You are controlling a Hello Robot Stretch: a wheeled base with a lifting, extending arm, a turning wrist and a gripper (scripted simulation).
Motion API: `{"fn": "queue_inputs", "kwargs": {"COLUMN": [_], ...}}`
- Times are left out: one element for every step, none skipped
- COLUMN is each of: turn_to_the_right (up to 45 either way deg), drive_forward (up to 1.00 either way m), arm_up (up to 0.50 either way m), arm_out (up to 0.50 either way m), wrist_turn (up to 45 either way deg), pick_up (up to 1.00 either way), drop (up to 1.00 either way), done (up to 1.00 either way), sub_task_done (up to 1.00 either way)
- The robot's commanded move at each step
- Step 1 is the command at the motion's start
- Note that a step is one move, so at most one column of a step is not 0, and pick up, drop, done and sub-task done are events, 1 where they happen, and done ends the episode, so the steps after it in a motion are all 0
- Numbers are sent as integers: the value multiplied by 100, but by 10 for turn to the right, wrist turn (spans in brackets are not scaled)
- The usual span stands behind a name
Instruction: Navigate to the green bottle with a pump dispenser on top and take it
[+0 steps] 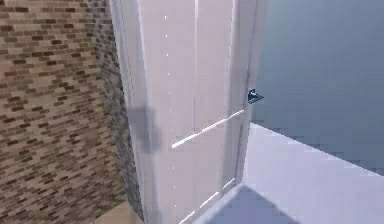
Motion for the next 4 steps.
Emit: {"fn": "queue_inputs", "kwargs": {"turn_to_the_right": [240,0,180,0], "drive_forward": [0,65,0,90], "arm_up": [0,0,0,0], "arm_out": [0,0,0,0], "wrist_turn": [0,0,0,0], "pick_up": [0,0,0,0], "drop": [0,0,0,0], "done": [0,0,0,0], "sub_task_done": [0,0,0,0]}}
